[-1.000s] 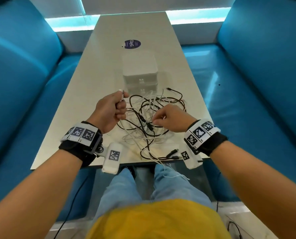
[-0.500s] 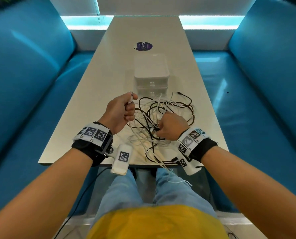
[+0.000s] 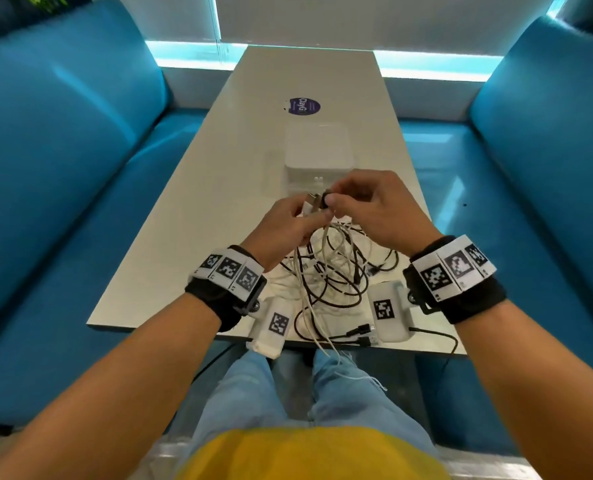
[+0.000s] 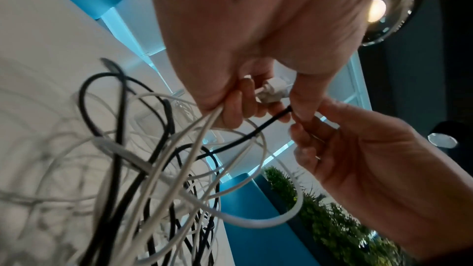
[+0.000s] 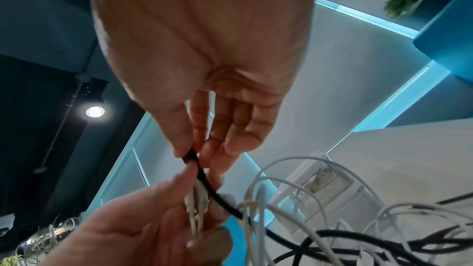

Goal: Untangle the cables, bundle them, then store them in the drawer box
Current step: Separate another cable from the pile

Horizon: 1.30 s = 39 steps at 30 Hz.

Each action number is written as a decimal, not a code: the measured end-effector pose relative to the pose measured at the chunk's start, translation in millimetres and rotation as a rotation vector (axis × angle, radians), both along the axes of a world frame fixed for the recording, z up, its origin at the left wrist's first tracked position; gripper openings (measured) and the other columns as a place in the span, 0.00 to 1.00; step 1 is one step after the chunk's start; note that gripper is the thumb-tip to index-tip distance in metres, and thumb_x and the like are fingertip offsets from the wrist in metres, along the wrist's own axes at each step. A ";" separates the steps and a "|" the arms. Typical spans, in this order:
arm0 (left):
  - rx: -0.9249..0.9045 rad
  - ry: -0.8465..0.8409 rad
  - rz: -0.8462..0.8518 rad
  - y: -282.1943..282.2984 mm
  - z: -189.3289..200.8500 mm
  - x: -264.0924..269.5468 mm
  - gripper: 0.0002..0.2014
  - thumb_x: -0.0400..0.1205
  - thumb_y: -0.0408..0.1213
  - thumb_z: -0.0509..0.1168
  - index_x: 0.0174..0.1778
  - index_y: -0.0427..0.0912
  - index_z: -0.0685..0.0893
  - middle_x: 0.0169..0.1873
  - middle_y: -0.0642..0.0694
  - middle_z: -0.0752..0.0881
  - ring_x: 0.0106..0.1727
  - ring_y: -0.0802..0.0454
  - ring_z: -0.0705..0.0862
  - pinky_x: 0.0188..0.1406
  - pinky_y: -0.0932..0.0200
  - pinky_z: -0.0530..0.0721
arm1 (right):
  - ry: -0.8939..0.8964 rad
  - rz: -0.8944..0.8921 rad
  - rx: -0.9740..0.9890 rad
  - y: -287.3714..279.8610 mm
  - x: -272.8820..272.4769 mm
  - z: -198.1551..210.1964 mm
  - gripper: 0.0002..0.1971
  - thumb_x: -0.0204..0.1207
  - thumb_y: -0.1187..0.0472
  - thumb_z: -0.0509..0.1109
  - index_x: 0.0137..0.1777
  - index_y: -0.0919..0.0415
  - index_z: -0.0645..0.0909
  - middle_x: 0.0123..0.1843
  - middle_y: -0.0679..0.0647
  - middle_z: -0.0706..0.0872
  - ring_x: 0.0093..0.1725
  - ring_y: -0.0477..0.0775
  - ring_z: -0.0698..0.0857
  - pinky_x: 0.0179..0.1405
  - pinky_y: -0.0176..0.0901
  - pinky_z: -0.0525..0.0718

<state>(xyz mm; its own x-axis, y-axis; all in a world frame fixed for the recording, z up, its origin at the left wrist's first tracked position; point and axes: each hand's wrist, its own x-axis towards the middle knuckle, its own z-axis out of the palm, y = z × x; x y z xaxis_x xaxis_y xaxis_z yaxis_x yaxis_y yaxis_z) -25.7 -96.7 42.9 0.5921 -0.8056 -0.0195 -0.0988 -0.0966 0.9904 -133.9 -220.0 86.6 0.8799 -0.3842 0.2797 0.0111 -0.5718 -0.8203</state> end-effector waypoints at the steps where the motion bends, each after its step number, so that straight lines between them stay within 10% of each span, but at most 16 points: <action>1: 0.013 -0.034 0.007 -1.6 -0.3 -0.6 0.05 0.83 0.35 0.65 0.42 0.42 0.81 0.21 0.62 0.74 0.23 0.65 0.70 0.28 0.65 0.69 | -0.018 -0.007 0.030 -0.1 1.0 -3.4 0.02 0.77 0.64 0.73 0.47 0.61 0.86 0.38 0.53 0.89 0.38 0.49 0.87 0.45 0.44 0.86; 7: -0.046 0.125 0.075 2.0 -4.0 9.7 0.08 0.86 0.38 0.62 0.43 0.40 0.78 0.27 0.52 0.69 0.23 0.60 0.65 0.25 0.64 0.67 | 0.368 0.097 -0.164 -3.1 6.1 -63.4 0.26 0.75 0.51 0.73 0.73 0.47 0.73 0.55 0.47 0.82 0.51 0.47 0.82 0.50 0.37 0.79; 13: -0.340 0.497 0.232 19.3 12.1 39.2 0.10 0.87 0.37 0.57 0.40 0.41 0.76 0.29 0.51 0.72 0.21 0.61 0.63 0.21 0.66 0.59 | 0.437 -0.196 -0.266 -37.0 7.2 -95.6 0.11 0.79 0.56 0.68 0.59 0.54 0.85 0.48 0.56 0.87 0.49 0.58 0.84 0.51 0.46 0.79; 18: -0.283 0.479 0.257 21.8 8.0 38.0 0.10 0.87 0.36 0.59 0.40 0.40 0.77 0.29 0.51 0.74 0.21 0.60 0.62 0.21 0.66 0.58 | 0.569 -0.267 -0.293 -48.1 6.2 -91.5 0.11 0.78 0.53 0.69 0.58 0.50 0.86 0.54 0.57 0.86 0.55 0.60 0.85 0.55 0.47 0.81; 24: -0.247 0.460 0.179 11.2 10.5 22.5 0.09 0.87 0.36 0.58 0.42 0.40 0.78 0.33 0.48 0.73 0.21 0.60 0.62 0.20 0.67 0.60 | 0.235 -0.123 -0.311 0.5 25.1 -55.8 0.21 0.76 0.52 0.72 0.69 0.49 0.78 0.40 0.39 0.72 0.40 0.44 0.74 0.43 0.34 0.69; 31: -0.298 0.426 0.125 13.5 27.3 20.4 0.15 0.88 0.46 0.55 0.39 0.43 0.75 0.32 0.48 0.69 0.22 0.60 0.62 0.23 0.65 0.58 | 0.475 0.021 -0.185 0.6 36.7 -81.5 0.12 0.82 0.52 0.66 0.38 0.55 0.79 0.30 0.46 0.77 0.34 0.49 0.77 0.35 0.42 0.69; 35: -0.387 0.491 0.167 21.9 40.4 27.1 0.18 0.84 0.54 0.57 0.33 0.46 0.72 0.28 0.51 0.70 0.20 0.61 0.60 0.24 0.64 0.55 | 0.494 -0.090 -0.156 -18.0 32.6 -92.9 0.08 0.82 0.53 0.66 0.49 0.54 0.85 0.40 0.51 0.85 0.43 0.53 0.82 0.40 0.41 0.72; 39: -0.343 0.451 0.341 21.8 40.8 28.0 0.23 0.81 0.56 0.63 0.26 0.48 0.65 0.21 0.54 0.66 0.20 0.59 0.58 0.20 0.64 0.55 | 0.444 -0.079 -0.175 -24.9 32.5 -88.0 0.08 0.82 0.57 0.66 0.48 0.56 0.86 0.30 0.45 0.79 0.32 0.43 0.76 0.32 0.36 0.70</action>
